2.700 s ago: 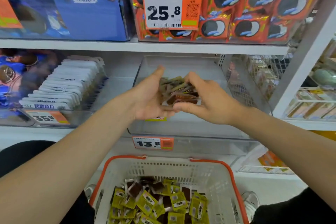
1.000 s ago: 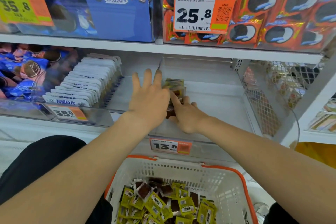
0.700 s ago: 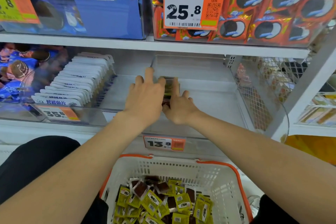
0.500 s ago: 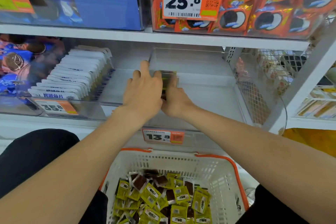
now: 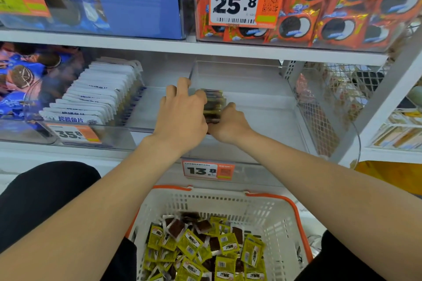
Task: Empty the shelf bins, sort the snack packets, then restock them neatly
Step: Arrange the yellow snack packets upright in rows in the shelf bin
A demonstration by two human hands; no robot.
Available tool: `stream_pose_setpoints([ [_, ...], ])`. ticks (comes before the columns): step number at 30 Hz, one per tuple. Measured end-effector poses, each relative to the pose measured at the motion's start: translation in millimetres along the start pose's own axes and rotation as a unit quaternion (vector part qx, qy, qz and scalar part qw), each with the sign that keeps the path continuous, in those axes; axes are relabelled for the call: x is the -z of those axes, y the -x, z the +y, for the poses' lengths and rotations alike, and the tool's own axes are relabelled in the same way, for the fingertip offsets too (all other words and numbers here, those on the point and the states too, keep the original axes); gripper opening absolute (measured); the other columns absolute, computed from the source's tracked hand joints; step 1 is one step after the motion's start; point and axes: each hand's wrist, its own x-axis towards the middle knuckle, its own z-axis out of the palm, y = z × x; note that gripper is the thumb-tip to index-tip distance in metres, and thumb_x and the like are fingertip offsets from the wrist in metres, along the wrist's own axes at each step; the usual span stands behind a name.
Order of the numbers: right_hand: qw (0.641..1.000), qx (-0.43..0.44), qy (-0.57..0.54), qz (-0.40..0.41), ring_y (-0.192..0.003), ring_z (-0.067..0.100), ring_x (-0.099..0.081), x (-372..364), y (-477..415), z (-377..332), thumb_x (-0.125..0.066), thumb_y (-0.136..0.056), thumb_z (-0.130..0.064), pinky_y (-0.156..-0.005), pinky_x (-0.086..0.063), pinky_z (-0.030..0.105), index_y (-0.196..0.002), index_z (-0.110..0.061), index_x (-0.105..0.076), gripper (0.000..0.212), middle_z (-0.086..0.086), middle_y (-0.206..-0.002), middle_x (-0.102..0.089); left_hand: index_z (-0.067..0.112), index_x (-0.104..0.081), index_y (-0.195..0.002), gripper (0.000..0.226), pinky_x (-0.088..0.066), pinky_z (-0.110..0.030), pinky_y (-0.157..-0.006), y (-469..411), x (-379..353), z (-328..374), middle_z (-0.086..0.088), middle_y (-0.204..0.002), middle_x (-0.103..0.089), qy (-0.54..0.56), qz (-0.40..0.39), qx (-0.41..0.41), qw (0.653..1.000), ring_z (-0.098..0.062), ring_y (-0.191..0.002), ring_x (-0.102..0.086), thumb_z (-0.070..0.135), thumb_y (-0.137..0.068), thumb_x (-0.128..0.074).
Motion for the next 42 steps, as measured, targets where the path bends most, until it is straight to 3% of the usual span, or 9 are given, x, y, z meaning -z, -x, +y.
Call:
stream_pose_setpoints([
  [3,1.0,-0.006,-0.021,-0.019,-0.089,0.026,-0.07,6.4,-0.3,1.7,-0.075,-0.084,-0.037,-0.07,-0.057,0.03,-0.092,-0.02,-0.064,0.022,0.005,-0.089,-0.069,0.017,-0.067,-0.123,0.035,-0.046,-0.05,-0.097,1.2,0.6,-7.4,-0.011,-0.131,-0.044,0.028,0.046,-0.016,0.998,-0.036,-0.113,-0.044,0.009,-0.089,-0.061],
  [6,0.996,-0.038,-0.074,-0.026,-0.064,0.021,-0.064,10.3,-0.9,4.2,-0.074,-0.086,-0.026,-0.054,-0.052,0.025,-0.076,-0.019,-0.059,0.02,0.004,-0.073,-0.064,0.019,-0.068,-0.116,0.029,-0.045,-0.045,-0.093,4.2,2.8,-13.4,-0.007,-0.115,-0.048,0.058,0.072,-0.016,0.996,-0.031,-0.106,-0.044,0.008,-0.089,-0.065],
  [11,0.988,-0.054,-0.137,-0.048,-0.084,0.023,-0.076,7.0,2.1,0.4,-0.081,-0.079,-0.031,-0.08,-0.066,0.038,-0.098,-0.019,-0.07,0.025,0.008,-0.1,-0.073,0.021,-0.07,-0.099,0.016,-0.05,-0.045,-0.079,24.6,12.7,-11.6,0.008,-0.087,-0.057,0.081,0.082,-0.087,0.99,-0.023,-0.09,-0.052,0.012,-0.086,-0.068],
  [18,0.997,0.022,-0.035,-0.066,-0.083,0.027,-0.069,18.1,23.5,-4.1,-0.073,-0.087,-0.026,-0.086,-0.059,0.038,-0.07,-0.021,-0.061,0.022,0.003,-0.075,-0.065,0.034,-0.067,-0.093,0.011,-0.057,-0.037,-0.064,63.8,29.2,0.4,0.017,-0.06,-0.06,0.109,0.023,-0.057,0.992,-0.01,-0.068,-0.061,0.042,-0.093,-0.06],
  [25,0.999,0.012,0.029,-0.029,-0.093,0.03,-0.072,9.6,-8.7,3.9,-0.069,-0.093,-0.052,-0.085,-0.061,0.041,-0.112,-0.007,-0.064,0.049,0.012,-0.101,-0.071,0.027,-0.055,-0.119,0.031,-0.05,-0.039,-0.065,55.9,24.8,-6.7,0.003,-0.114,-0.044,0.107,0.094,0.035,0.989,-0.022,-0.075,-0.054,0.028,-0.091,-0.067],
  [29,0.994,0.068,-0.047,-0.071,-0.093,0.022,-0.068,9.7,-31.9,6.3,-0.077,-0.09,-0.039,-0.071,-0.066,0.041,-0.153,-0.016,-0.028,0.084,-0.008,-0.107,-0.046,0.012,-0.04,-0.143,0.06,-0.052,-0.052,-0.084,43.4,12.3,-13.1,-0.01,-0.131,-0.041,0.161,0.03,0.091,0.982,-0.038,-0.097,-0.06,0.013,-0.09,-0.067],
  [35,0.987,0.105,-0.087,-0.089,-0.121,0.023,-0.058,6.7,-52.2,12.2,-0.078,-0.092,-0.029,-0.1,-0.057,0.044,-0.15,-0.023,-0.032,0.074,0.003,-0.141,-0.042,0.009,-0.042,-0.116,0.036,-0.049,-0.049,-0.07,33.2,7.2,-3.5,-0.012,-0.12,-0.044,0.101,0.009,0.112,0.989,-0.043,-0.086,-0.059,0.016,-0.091,-0.066],
  [39,0.982,0.072,-0.111,-0.138,-0.102,0.017,-0.067,14.4,-54.8,11.3,-0.08,-0.09,-0.034,-0.064,-0.058,0.024,-0.149,-0.029,-0.04,0.072,0.004,-0.129,-0.059,0.009,-0.039,-0.116,0.037,-0.05,-0.051,-0.066,31.5,6.8,-0.9,-0.013,-0.119,-0.045,0.094,0.015,0.122,0.988,-0.046,-0.084,-0.06,0.019,-0.092,-0.066],
  [42,0.982,0.082,-0.058,-0.159,-0.094,0.013,-0.066,24.4,-48.3,9.0,-0.072,-0.098,-0.036,-0.063,-0.049,0.023,-0.143,-0.032,-0.043,0.053,-0.004,-0.121,-0.061,0.01,-0.038,-0.115,0.035,-0.043,-0.046,-0.06,32.6,6.2,1.2,-0.011,-0.118,-0.043,0.083,0.017,0.127,0.988,-0.042,-0.077,-0.055,0.019,-0.094,-0.065],
])
